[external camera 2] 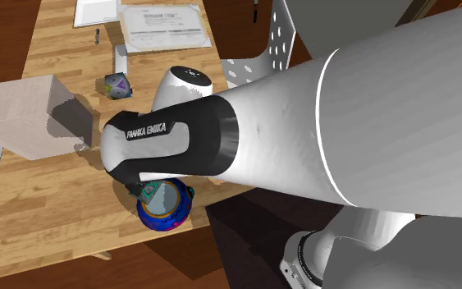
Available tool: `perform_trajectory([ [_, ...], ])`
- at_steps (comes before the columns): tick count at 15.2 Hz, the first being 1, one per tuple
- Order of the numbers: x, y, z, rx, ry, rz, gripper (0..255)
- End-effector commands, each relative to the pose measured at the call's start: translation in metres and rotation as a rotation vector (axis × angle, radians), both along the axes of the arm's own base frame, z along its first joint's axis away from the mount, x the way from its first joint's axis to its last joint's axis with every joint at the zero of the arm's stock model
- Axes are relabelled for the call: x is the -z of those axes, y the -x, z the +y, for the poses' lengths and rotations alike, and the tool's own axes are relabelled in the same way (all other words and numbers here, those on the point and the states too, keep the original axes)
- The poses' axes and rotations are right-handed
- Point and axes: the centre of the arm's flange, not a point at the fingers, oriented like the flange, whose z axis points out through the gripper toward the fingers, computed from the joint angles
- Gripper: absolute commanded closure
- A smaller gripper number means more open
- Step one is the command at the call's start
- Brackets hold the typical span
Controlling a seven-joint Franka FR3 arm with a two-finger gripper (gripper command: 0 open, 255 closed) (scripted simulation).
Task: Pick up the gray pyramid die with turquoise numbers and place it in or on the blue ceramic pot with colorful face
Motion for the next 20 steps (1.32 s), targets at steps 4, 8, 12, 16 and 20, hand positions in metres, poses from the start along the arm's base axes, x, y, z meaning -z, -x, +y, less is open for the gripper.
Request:
perform_trajectory([
  [4,0.027,0.000,0.000,0.000,0.000,-0.001,255],
  [8,0.048,0.000,0.000,0.000,0.000,-0.001,255],
  [12,0.048,0.000,0.000,0.000,0.000,-0.001,255],
  [16,0.048,0.000,0.000,0.000,0.000,-0.001,255],
  [20,0.048,0.000,0.000,0.000,0.000,-0.001,0],
])
